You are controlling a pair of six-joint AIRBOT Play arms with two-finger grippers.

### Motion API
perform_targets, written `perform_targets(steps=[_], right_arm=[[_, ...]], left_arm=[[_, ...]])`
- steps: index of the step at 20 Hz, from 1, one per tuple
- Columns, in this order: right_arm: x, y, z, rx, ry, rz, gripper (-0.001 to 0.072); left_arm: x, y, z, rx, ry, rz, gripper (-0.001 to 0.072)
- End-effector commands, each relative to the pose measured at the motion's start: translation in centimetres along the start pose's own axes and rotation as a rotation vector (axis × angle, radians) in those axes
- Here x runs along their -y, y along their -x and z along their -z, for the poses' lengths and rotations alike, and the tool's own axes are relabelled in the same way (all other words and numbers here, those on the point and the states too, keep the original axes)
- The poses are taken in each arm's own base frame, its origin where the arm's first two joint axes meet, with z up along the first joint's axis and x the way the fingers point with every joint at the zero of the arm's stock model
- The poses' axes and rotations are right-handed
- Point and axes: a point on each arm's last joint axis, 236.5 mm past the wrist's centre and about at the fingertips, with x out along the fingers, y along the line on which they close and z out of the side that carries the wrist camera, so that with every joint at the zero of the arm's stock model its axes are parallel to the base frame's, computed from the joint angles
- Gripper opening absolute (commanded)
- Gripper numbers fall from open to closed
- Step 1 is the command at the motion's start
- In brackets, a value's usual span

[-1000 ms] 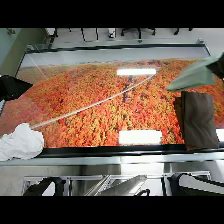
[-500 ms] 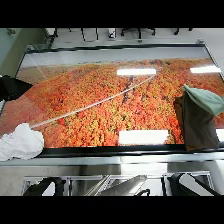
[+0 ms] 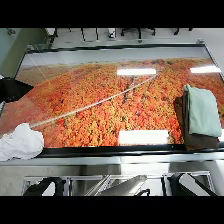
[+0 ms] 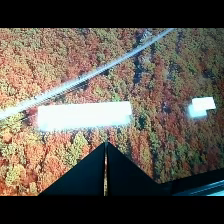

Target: Fold the shirts.

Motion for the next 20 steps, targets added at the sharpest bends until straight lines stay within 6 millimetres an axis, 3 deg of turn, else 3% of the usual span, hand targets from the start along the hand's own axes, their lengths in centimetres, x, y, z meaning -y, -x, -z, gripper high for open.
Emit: perform_targets(steps=[1,3,4,6,8,10,13,15,18,20], right_arm=[[-0.8,0.0,0.9,-0.033,-0.011,-0.017,0.0455],[-4.4,0.2,1.1,-0.019,0.049,-0.101,0.0078],[-7.3,0.5,1.3,0.005,0.109,-0.154,0.0017],[-11.9,1.3,3.0,0.036,0.257,-0.201,0.0017],[-16.3,2.2,6.3,0.055,0.412,-0.226,0.0017],[-18.8,2.7,10.2,0.074,0.563,-0.194,0.0017],[-20.8,1.5,17.0,0.074,0.763,-0.157,0.0017],[-21.3,0.1,20.4,0.055,0.863,-0.138,0.0017],[-21.8,-1.1,23.4,0.008,0.956,-0.126,0.0017],[-21.9,-1.4,23.9,-0.004,0.971,-0.123,0.0017]], left_arm=[[0.0,0.0,0.0,0.0,0.001,0.001,0.0022],[0.2,0.0,-0.1,0.004,0.002,0.008,0.0022],[0.2,0.0,-0.1,0.004,0.002,0.009,0.0022],[0.6,-0.1,0.1,-0.006,-0.007,0.018,0.0022],[2.3,-0.6,0.8,-0.03,-0.022,0.055,0.0022],[4.8,-1.6,2.6,-0.053,-0.06,0.109,0.0022],[5.8,-4.3,8.3,-0.127,-0.059,0.097,0.0022],[6.4,-6.1,12.7,-0.174,-0.06,0.107,0.0022],[7.5,-7.6,17.4,-0.23,-0.029,0.149,0.0022],[7.9,-7.9,18.6,-0.237,-0.017,0.166,0.0022]])
